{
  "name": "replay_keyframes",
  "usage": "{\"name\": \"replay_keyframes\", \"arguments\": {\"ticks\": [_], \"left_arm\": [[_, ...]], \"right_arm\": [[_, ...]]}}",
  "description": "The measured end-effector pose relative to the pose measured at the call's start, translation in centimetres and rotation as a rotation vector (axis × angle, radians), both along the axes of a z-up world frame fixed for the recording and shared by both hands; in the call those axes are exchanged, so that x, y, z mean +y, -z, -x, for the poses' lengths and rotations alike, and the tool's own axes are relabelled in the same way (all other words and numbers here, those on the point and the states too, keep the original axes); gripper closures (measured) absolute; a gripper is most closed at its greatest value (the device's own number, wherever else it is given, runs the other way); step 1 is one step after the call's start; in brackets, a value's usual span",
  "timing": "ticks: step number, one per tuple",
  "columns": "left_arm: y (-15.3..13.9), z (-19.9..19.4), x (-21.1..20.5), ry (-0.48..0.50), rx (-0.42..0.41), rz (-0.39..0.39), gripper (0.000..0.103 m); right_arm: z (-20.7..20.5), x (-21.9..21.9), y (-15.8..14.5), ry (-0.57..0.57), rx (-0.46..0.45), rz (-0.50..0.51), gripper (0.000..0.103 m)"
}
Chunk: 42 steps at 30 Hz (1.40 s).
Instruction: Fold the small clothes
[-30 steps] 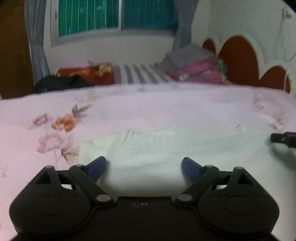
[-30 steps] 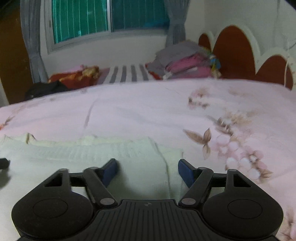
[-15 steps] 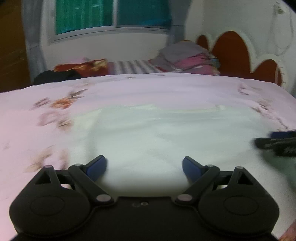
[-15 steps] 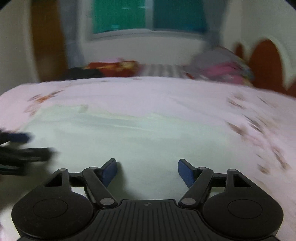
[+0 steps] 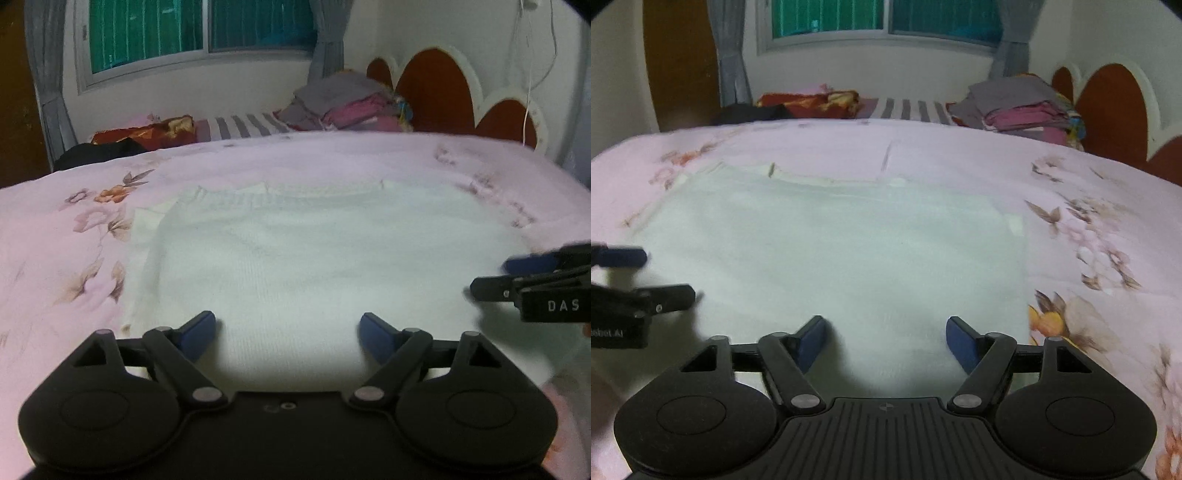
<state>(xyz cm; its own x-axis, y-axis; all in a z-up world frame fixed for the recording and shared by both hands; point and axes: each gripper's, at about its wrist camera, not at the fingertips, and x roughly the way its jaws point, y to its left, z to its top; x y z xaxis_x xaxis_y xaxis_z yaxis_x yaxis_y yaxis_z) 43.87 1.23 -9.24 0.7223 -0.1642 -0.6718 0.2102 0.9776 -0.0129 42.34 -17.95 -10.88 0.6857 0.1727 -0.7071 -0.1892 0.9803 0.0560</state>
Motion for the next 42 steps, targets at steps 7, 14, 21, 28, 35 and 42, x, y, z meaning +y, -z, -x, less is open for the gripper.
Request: {"name": "replay_keyframes", "arguments": {"ticks": [7, 14, 21, 28, 35, 42], "left_arm": [[-0.6, 4.5, -0.9, 0.011, -0.004, 0.058, 0.031], [1.0, 5.4, -0.9, -0.002, 0.062, 0.04, 0.038], [0.9, 7.1, 3.1, -0.066, 0.05, 0.017, 0.038], [1.0, 7.4, 4.5, -0.085, 0.051, 0.027, 0.038], [0.9, 7.3, 4.0, -0.1, 0.075, 0.002, 0.038], [1.2, 7.5, 3.3, -0.083, 0.076, -0.053, 0.036]], "right_arm": [[5.7, 1.6, -0.7, -0.111, 0.024, -0.125, 0.078], [7.7, 4.4, 0.4, -0.141, 0.058, -0.125, 0.078], [8.4, 0.4, 0.3, -0.035, 0.053, -0.089, 0.078], [9.5, -6.0, 0.7, 0.103, 0.065, -0.106, 0.078], [9.8, -5.9, 0.5, 0.104, 0.06, -0.097, 0.078], [10.0, -6.2, 0.9, 0.084, 0.049, -0.096, 0.078]]}}
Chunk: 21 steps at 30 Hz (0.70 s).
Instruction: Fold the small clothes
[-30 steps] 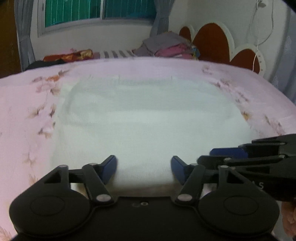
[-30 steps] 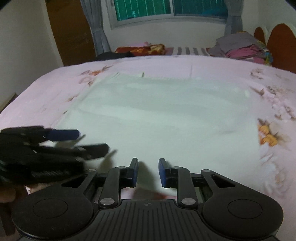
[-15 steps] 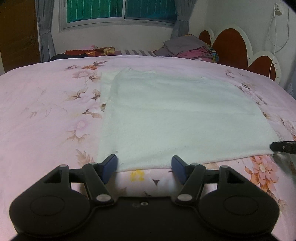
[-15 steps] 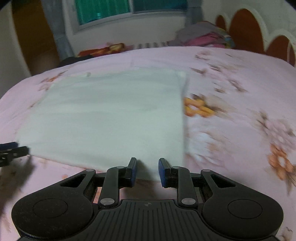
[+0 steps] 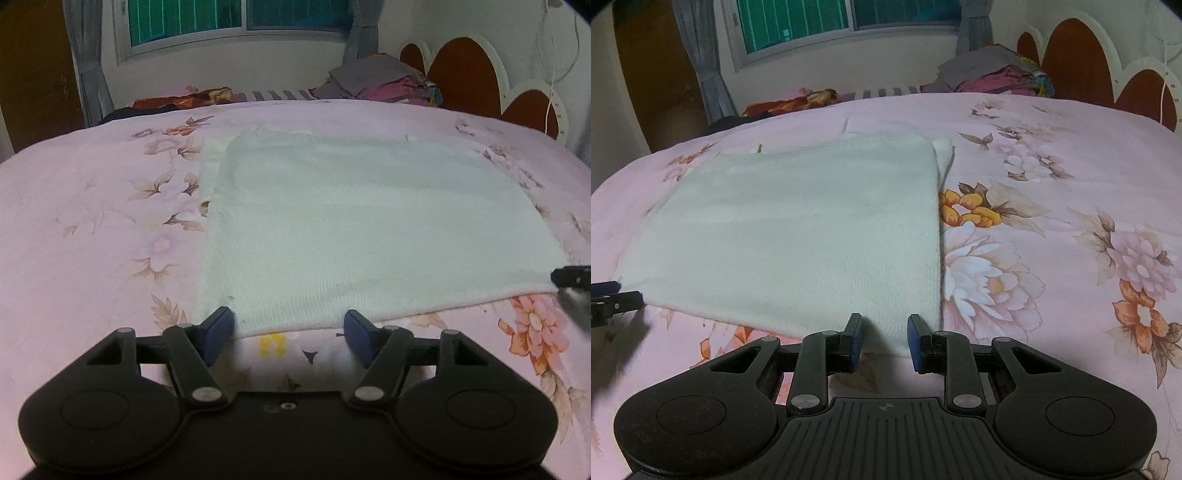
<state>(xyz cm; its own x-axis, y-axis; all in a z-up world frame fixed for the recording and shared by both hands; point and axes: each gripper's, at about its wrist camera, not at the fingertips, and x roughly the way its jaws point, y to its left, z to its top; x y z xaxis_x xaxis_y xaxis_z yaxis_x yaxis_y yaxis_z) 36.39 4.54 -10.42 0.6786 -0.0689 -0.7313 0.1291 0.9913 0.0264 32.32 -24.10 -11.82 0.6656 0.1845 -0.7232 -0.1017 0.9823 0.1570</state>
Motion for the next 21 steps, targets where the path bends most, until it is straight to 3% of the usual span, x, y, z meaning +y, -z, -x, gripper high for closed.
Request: {"name": "replay_keyframes", "arguments": {"ticks": [6, 8, 9, 12, 16, 18, 21], "left_arm": [[-0.3, 0.1, 0.1, -0.004, 0.019, -0.008, 0.036], [-0.8, 0.6, 0.8, -0.061, 0.022, -0.014, 0.032], [-1.2, 1.2, 1.6, -0.117, 0.015, 0.034, 0.032], [-1.1, 2.6, 3.5, -0.215, 0.02, 0.316, 0.036], [0.6, 2.9, 4.8, -0.382, -0.018, 0.575, 0.039], [1.3, 2.5, 5.3, -0.425, -0.044, 0.669, 0.04], [2.3, 1.6, 6.2, -0.453, -0.067, 0.768, 0.05]], "right_arm": [[-0.2, 0.1, -0.2, -0.029, 0.014, 0.02, 0.078], [-0.4, -0.2, -0.6, -0.025, 0.026, 0.003, 0.078], [-0.1, -0.4, -1.1, -0.008, 0.016, -0.008, 0.078], [1.5, -1.3, -3.2, 0.039, -0.091, -0.095, 0.078], [1.0, -0.3, -3.7, 0.025, -0.101, -0.171, 0.078], [0.0, 0.6, -3.7, 0.0, -0.095, -0.196, 0.078], [-1.6, 1.8, -3.5, -0.013, -0.086, -0.199, 0.079]]}}
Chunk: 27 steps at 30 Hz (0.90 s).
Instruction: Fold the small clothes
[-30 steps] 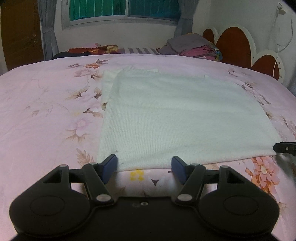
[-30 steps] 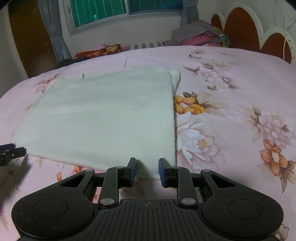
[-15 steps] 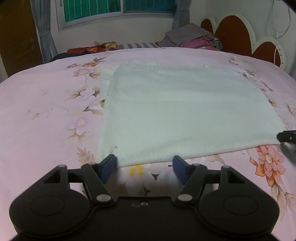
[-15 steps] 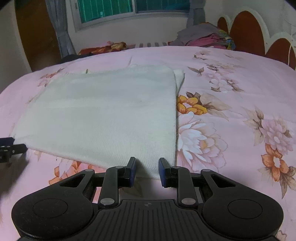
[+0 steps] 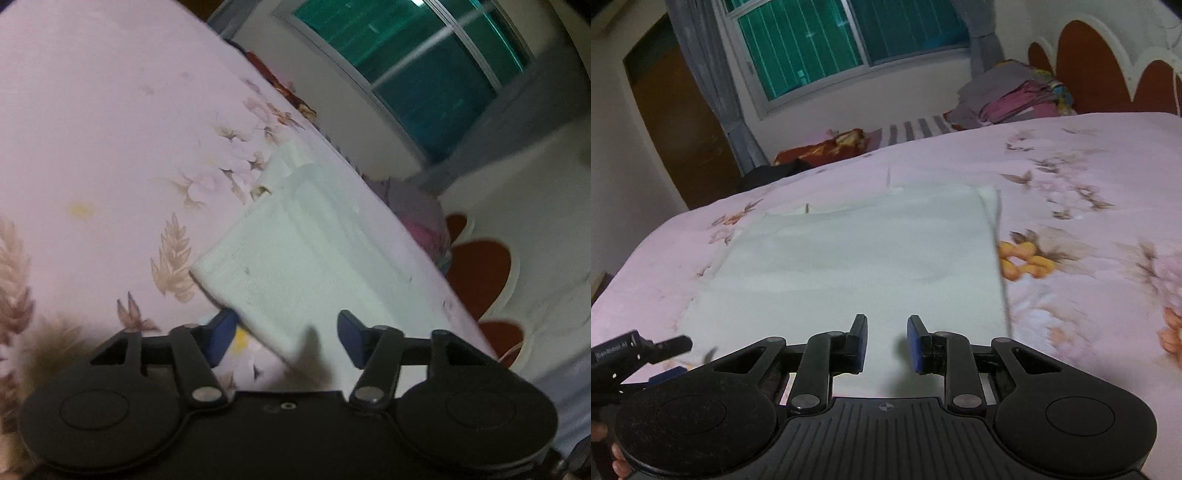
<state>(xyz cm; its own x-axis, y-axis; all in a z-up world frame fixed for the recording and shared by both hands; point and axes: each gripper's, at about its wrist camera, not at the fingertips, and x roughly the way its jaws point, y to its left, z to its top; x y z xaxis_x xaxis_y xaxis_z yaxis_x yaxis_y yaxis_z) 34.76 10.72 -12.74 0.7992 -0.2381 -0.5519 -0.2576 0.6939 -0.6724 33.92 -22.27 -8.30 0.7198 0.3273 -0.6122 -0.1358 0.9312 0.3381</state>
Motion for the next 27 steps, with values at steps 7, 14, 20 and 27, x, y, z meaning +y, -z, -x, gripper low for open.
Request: {"name": "replay_keyframes", "arguments": {"ticks": [7, 14, 20, 27], "left_arm": [[1.9, -2.3, 1.3, -0.076, -0.062, 0.13, 0.065], [2.1, -6.3, 1.5, -0.06, -0.073, 0.141, 0.069], [2.4, -4.6, 1.6, -0.125, -0.079, 0.151, 0.096], [2.2, -5.7, 2.1, -0.16, -0.061, 0.128, 0.087]], "right_arm": [[-4.0, 2.1, 0.5, -0.015, 0.02, -0.008, 0.093], [-7.9, 5.0, 1.0, -0.046, 0.036, -0.008, 0.093], [-10.0, 7.1, 2.0, -0.066, 0.057, -0.003, 0.093], [-11.3, 8.2, 3.8, -0.099, 0.085, 0.054, 0.103]]}}
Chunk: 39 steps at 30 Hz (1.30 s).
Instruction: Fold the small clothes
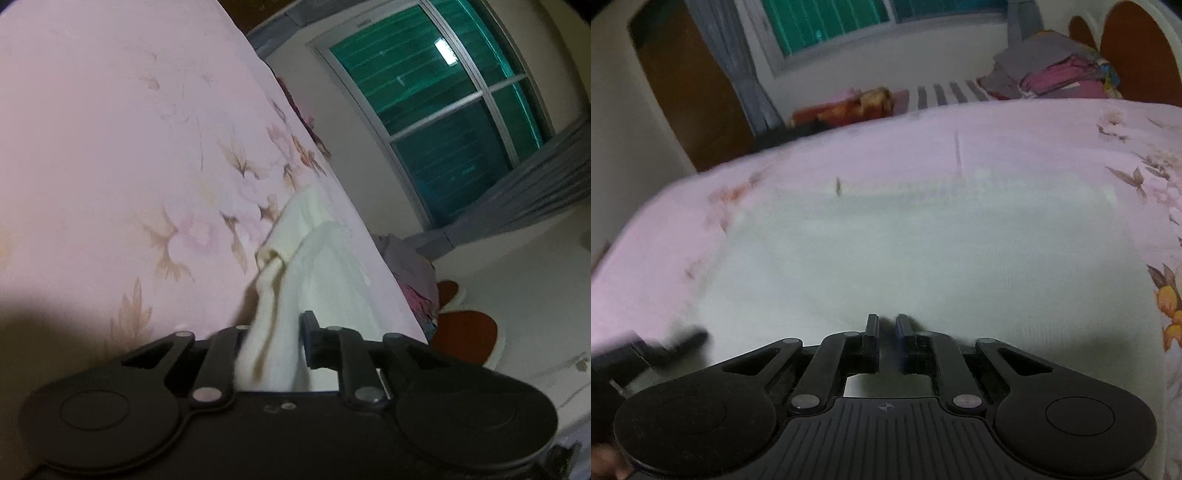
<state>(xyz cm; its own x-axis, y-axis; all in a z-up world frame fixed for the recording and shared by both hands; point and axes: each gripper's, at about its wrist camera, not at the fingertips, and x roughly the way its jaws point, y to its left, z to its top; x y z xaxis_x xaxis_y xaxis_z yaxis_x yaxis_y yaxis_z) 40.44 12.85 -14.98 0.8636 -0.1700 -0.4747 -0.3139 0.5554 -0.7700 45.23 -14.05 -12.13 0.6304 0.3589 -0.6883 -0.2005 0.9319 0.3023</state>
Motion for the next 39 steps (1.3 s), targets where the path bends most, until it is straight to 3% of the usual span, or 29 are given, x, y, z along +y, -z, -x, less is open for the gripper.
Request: {"name": "replay_keyframes", "arguments": {"ticks": [3, 12, 19, 24, 25, 26, 27, 28, 29, 30, 31, 32, 34, 35, 39], "left_arm": [[-0.6, -0.7, 0.1, 0.005, 0.014, -0.033, 0.096], [-7.1, -0.5, -4.4, 0.12, -0.096, -0.238, 0.096], [-11.9, -2.2, -14.9, 0.371, -0.142, -0.468, 0.096], [-11.8, -2.7, -23.4, 0.557, -0.103, -0.569, 0.096], [-10.9, -3.0, -24.9, 0.594, -0.082, -0.571, 0.094], [-10.1, -3.2, -26.2, 0.638, -0.057, -0.565, 0.084], [-9.1, -3.4, -27.7, 0.695, -0.021, -0.568, 0.067], [-8.2, -3.6, -28.8, 0.735, 0.014, -0.578, 0.057], [-7.7, -3.9, -29.2, 0.738, 0.04, -0.592, 0.048], [-8.1, -3.4, -29.1, 0.728, 0.013, -0.581, 0.049], [-8.7, -3.0, -28.3, 0.72, -0.031, -0.556, 0.049], [-9.3, -2.7, -27.4, 0.699, -0.055, -0.547, 0.05], [-10.5, -2.8, -24.8, 0.615, -0.068, -0.57, 0.051], [-10.8, -3.0, -23.5, 0.578, -0.068, -0.579, 0.051], [-10.0, -5.1, -18.1, 0.466, 0.005, -0.568, 0.057]], "right_arm": [[-0.1, -0.5, 0.2, 0.013, 0.003, -0.022, 0.103], [-1.0, -2.8, 0.5, -0.052, 0.031, -0.132, 0.103], [0.2, -12.2, -1.9, 0.09, -0.023, -0.309, 0.103], [1.3, -19.6, -2.9, 0.19, -0.036, -0.349, 0.103], [1.4, -21.1, -2.8, 0.202, -0.025, -0.372, 0.103], [1.5, -22.1, -2.8, 0.209, -0.016, -0.397, 0.103], [1.7, -23.3, -2.7, 0.21, -0.009, -0.436, 0.103], [1.8, -24.1, -2.6, 0.201, -0.003, -0.468, 0.096], [1.9, -24.8, -2.6, 0.204, 0.007, -0.481, 0.073], [2.1, -25.4, -2.7, 0.227, 0.008, -0.474, 0.024], [2.7, -26.1, -3.0, 0.246, -0.03, -0.478, 0.013], [2.8, -26.3, -3.4, 0.232, -0.055, -0.496, 0.013], [2.7, -26.8, -3.5, 0.22, -0.037, -0.521, 0.032], [2.7, -26.7, -3.4, 0.198, -0.016, -0.546, 0.036], [2.2, -24.7, -3.5, 0.124, 0.012, -0.561, 0.042]]}}
